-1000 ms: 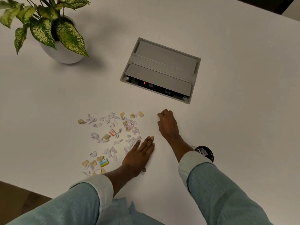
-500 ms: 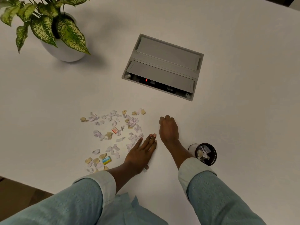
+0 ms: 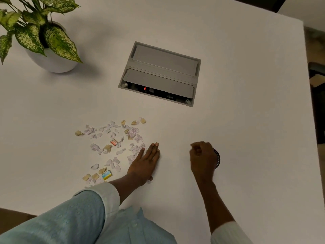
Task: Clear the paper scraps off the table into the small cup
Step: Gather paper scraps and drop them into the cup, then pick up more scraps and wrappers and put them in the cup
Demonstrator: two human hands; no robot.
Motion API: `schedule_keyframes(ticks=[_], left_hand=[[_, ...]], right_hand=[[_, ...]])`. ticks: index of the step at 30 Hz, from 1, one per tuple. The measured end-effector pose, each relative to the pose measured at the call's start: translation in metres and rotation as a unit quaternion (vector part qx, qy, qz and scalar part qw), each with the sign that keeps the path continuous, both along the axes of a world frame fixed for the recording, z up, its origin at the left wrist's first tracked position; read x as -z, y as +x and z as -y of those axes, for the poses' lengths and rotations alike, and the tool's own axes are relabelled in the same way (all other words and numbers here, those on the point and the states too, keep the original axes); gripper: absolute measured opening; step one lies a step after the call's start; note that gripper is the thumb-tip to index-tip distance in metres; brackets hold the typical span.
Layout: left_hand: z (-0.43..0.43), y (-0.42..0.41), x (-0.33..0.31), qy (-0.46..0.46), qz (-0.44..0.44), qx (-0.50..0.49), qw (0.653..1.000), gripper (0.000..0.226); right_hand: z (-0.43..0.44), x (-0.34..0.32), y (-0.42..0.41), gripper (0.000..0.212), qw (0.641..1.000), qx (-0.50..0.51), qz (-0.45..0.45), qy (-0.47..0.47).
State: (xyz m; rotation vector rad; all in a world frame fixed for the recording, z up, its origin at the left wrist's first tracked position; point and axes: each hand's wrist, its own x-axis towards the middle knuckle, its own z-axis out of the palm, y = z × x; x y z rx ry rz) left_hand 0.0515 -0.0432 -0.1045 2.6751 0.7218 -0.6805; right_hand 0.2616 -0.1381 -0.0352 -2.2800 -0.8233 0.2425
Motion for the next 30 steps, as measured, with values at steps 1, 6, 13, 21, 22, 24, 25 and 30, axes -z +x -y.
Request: schedule_keyframes(ticks=[1, 6, 13, 21, 22, 24, 25, 30], left_hand=[[0.0, 0.0, 0.0, 0.001, -0.002, 0.0, 1.0, 0.115], [0.002, 0.002, -0.009, 0.0, -0.011, -0.003, 1.0, 0.113], [0.0, 0.005, -0.019, -0.006, -0.009, 0.013, 1.0, 0.096], [0.017, -0.049, -0.015, 0.016, 0.121, -0.03, 0.992, 0.074], [0.02, -0.059, -0.015, 0.035, 0.131, -0.052, 0.989, 0.074], [0.027, -0.08, -0.016, 0.07, 0.138, -0.114, 0.981, 0.081], [0.029, -0.091, -0.016, 0.077, 0.137, -0.152, 0.976, 0.087], [0.037, -0.142, -0.011, 0.079, 0.085, -0.306, 0.945, 0.125]], right_hand=[[0.013, -0.005, 0.006, 0.024, 1.0, 0.025, 0.012, 0.002], [0.053, -0.01, 0.023, 0.021, 0.996, 0.085, 0.015, -0.01], [0.058, -0.004, 0.018, 0.024, 0.994, 0.074, 0.039, -0.076], [0.044, -0.005, -0.038, 0.024, 0.999, -0.047, 0.005, -0.014], [0.042, -0.001, -0.047, 0.027, 0.996, -0.076, -0.019, -0.033], [0.041, 0.009, -0.068, 0.041, 0.985, -0.132, -0.063, -0.094], [0.041, 0.014, -0.078, 0.051, 0.976, -0.157, -0.087, -0.12], [0.04, 0.042, -0.122, 0.099, 0.937, -0.224, -0.149, -0.224]])
